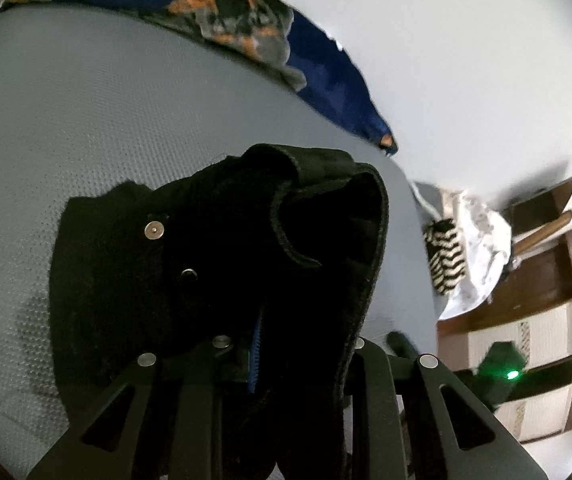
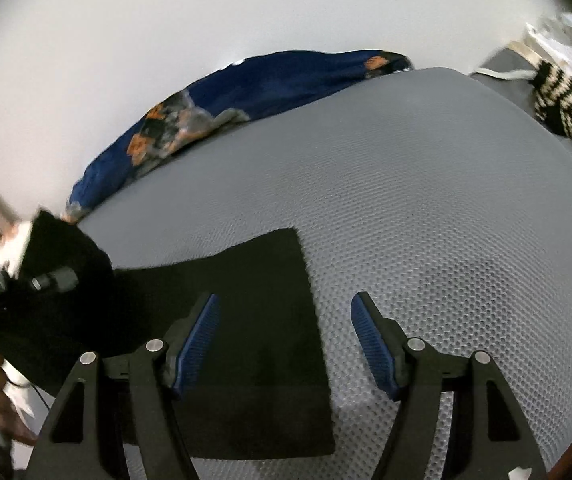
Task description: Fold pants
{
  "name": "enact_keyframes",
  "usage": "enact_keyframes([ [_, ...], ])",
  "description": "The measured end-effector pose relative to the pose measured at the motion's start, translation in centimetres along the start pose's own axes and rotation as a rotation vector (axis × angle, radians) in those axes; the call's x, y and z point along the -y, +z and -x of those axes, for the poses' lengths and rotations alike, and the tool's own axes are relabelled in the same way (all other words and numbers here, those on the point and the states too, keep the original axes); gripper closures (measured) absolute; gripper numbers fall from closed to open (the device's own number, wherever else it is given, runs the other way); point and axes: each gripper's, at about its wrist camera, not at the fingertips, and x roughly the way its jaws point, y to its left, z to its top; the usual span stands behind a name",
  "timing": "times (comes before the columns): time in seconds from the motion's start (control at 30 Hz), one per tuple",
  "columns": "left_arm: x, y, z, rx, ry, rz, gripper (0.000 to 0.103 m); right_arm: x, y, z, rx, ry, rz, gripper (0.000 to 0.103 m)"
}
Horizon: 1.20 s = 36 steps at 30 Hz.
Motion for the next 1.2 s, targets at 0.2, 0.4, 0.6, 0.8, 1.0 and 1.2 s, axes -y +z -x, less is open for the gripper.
enact_keyframes([
  [0.2, 0.7, -1.4, -2.0, -0.01, 0.068, -0.05, 0.08, 1.7, 0.3, -0.2, -0.012, 0.006, -0.081, 0.037],
  [0.4, 0.9, -2.0, -2.5, -0.017, 0.065, -0.056, 0.067, 1.2, 0.5, -0.1, -0.017, 0.017, -0.062, 0.037],
  [0.6, 0.8, -2.3, -0.6, 0.028, -0.044, -0.074, 0.033, 1.0, 0.3, -0.3, -0.025, 0.026, -0.062, 0.037],
  [0.8, -1.5, -3.0, 1.8, 0.097, 0.082, -0.074, 0.033, 0.5, 0.0, -0.7, -0.08, 0.14, -0.067, 0.037],
  [1.0, -5.3, -4.2, 4.5, 0.16, 0.289, -0.069, 0.033, -1.7, 0.3, -3.4, -0.239, 0.309, 0.006, 0.037],
  [1.2, -8.2, -5.4, 5.9, 0.194, 0.436, -0.05, 0.033, -2.9, 1.5, -7.1, -0.359, 0.379, 0.069, 0.037],
])
